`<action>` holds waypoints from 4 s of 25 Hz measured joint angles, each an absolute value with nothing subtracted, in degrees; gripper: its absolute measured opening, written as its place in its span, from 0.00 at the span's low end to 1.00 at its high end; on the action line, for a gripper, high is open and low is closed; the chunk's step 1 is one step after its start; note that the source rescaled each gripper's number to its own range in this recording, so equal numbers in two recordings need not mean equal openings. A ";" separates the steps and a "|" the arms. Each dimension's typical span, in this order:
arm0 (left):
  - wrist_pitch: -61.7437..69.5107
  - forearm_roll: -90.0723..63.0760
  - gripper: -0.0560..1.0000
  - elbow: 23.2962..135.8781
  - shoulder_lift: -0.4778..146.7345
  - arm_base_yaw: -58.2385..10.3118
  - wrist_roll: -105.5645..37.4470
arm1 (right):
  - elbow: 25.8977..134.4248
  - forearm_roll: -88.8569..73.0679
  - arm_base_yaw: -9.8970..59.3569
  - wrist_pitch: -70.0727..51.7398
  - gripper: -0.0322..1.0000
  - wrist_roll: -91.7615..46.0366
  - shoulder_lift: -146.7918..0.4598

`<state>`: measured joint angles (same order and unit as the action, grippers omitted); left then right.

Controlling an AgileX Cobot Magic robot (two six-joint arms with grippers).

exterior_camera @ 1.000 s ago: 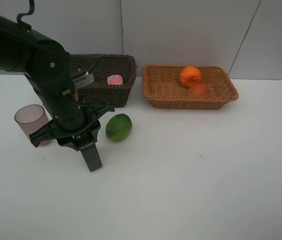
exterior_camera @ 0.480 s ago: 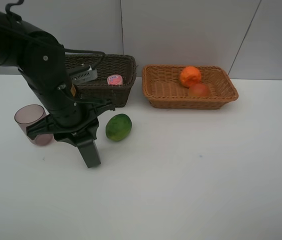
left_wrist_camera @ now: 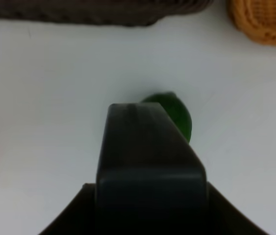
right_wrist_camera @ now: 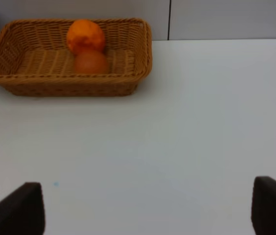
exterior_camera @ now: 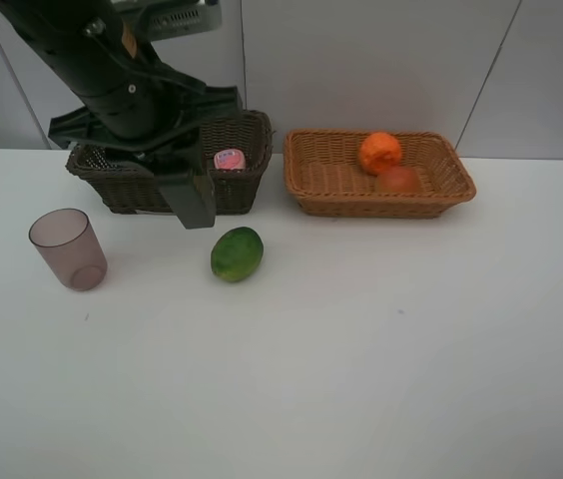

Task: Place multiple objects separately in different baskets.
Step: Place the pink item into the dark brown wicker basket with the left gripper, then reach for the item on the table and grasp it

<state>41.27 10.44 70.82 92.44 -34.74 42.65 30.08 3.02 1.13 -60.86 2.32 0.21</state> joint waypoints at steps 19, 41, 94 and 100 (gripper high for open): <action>24.04 21.93 0.48 76.95 98.40 -17.66 33.86 | 30.08 3.02 1.13 -60.86 0.88 2.32 0.21; 12.71 23.70 0.48 76.97 114.87 -14.11 33.68 | 30.08 3.02 1.13 -60.86 0.88 2.32 0.21; 54.74 12.39 1.00 61.40 72.95 -23.51 13.96 | 30.08 3.02 1.13 -60.86 0.88 2.32 0.21; 60.68 8.34 1.00 60.94 71.95 -23.51 7.53 | 30.08 3.02 1.13 -60.86 0.88 2.32 0.21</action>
